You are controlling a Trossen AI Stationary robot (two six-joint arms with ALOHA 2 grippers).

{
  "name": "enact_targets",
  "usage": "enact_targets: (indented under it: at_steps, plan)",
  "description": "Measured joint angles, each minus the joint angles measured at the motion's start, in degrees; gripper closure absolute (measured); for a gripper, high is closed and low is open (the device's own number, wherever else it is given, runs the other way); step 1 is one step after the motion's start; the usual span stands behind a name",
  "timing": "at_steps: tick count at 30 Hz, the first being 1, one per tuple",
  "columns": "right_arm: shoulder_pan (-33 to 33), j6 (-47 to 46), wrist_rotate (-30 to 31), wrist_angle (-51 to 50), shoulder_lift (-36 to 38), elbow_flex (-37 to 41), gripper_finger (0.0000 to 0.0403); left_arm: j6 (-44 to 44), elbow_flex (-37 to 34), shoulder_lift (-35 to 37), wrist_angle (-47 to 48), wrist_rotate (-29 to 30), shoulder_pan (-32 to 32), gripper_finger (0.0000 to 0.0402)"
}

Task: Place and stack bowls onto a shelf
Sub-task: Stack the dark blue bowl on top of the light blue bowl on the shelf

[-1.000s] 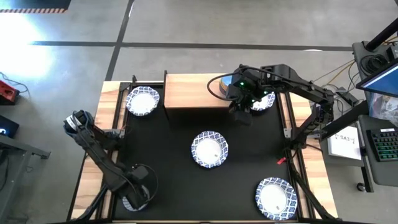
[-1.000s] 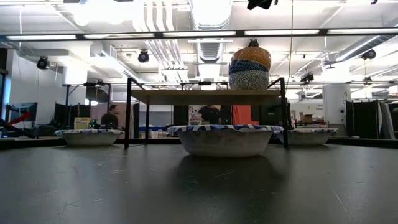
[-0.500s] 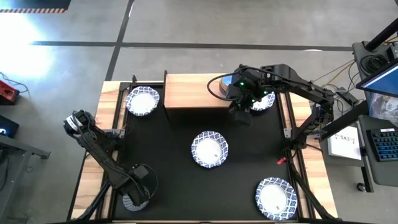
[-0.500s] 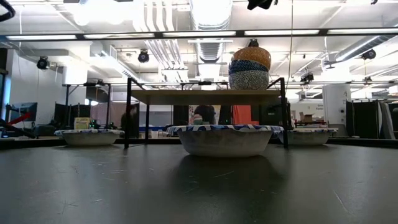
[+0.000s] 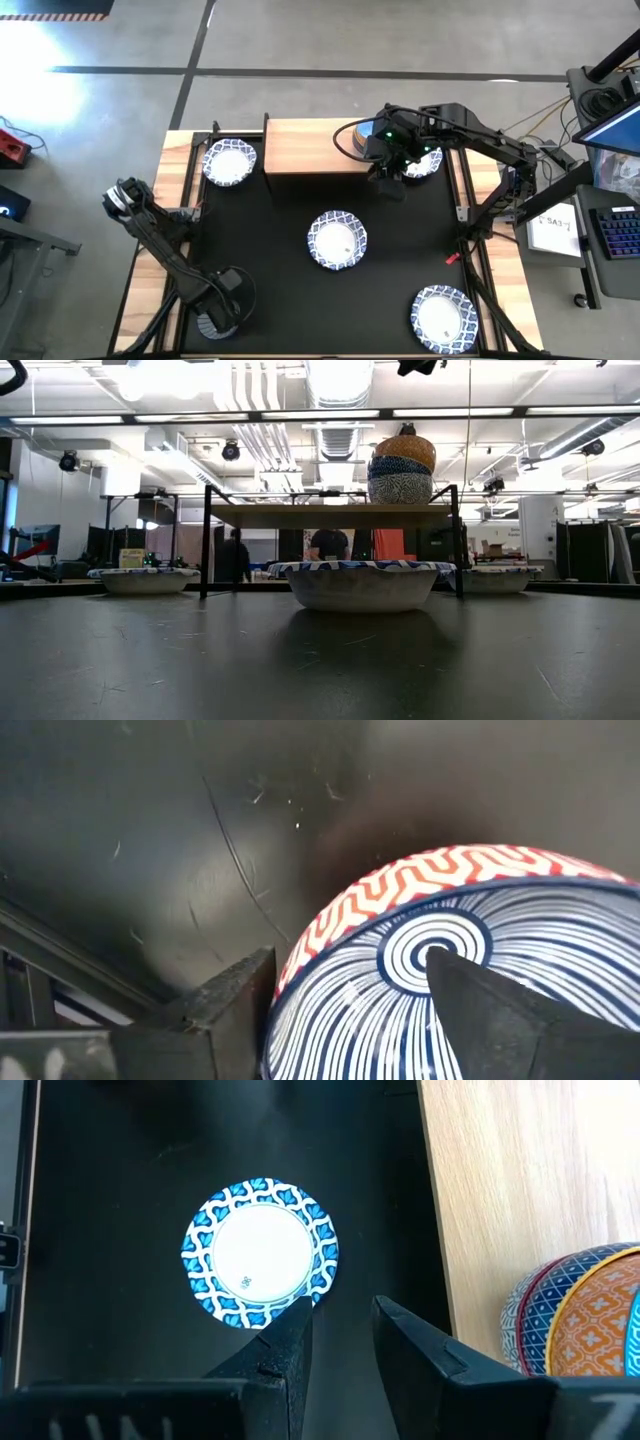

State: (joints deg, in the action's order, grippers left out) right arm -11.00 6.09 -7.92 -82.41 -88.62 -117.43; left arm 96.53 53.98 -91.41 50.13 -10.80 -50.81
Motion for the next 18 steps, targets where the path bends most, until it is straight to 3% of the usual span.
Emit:
enact_targets:
  at_steps: [6, 9, 18]
  plan:
    - [0.0, 0.1, 0.0, 0.0, 0.0, 0.0, 0.0307, -0.2, -0.1, -0.6, 0.0, 0.2, 0.1, 0.0176]
    - [0.0, -0.1, 0.0, -0.1, 0.0, 0.0, 0.0307, -1.2, -0.1, -0.6, 0.0, 0.1, 0.0, 0.0203]
    - [0.0, -1.6, 0.0, -3.9, 0.0, 0.0, 0.0307, -1.8, -0.1, -0.4, -0.2, -0.5, 0.2, 0.0364]
